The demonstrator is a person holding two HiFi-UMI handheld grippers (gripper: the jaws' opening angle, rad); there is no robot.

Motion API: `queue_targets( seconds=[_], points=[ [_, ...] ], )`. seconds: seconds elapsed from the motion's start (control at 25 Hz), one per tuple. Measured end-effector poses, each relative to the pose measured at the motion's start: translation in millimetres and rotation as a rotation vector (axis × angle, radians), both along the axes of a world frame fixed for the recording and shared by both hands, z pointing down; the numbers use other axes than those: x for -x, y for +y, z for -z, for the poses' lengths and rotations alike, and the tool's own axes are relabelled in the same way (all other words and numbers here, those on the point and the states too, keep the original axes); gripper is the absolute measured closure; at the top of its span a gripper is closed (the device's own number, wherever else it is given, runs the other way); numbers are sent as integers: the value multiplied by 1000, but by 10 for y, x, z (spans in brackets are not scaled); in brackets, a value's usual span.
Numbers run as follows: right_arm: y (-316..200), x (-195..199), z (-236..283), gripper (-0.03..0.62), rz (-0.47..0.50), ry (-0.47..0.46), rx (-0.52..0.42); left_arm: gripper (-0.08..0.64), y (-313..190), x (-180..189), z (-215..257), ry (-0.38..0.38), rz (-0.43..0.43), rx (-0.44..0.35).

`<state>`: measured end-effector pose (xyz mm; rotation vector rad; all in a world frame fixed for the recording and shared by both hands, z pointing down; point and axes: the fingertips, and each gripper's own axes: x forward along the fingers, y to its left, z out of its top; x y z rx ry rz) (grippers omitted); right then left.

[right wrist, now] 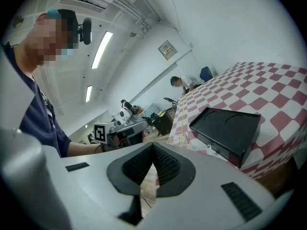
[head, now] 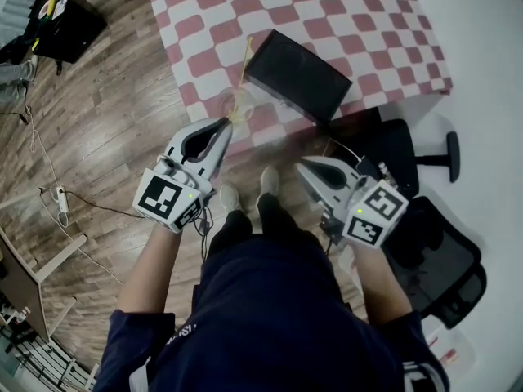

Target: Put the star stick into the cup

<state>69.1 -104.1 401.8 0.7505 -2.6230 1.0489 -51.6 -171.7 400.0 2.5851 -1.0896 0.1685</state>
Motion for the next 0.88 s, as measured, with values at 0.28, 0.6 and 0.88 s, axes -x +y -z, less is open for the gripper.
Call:
queue_targets(
  seconds=[0.28, 0.6, 0.88],
  points=[
    [10, 138, 234, 577, -8, -13, -65, 525, 308, 137, 302, -10, 9, -8],
    [147, 298, 560, 577, -17, -29, -159, 529, 613, 182, 678, 9, 2, -55],
    [235, 340, 679, 577, -23, -24, -205, 529, 801, 197, 703, -7, -9, -38]
  ],
)
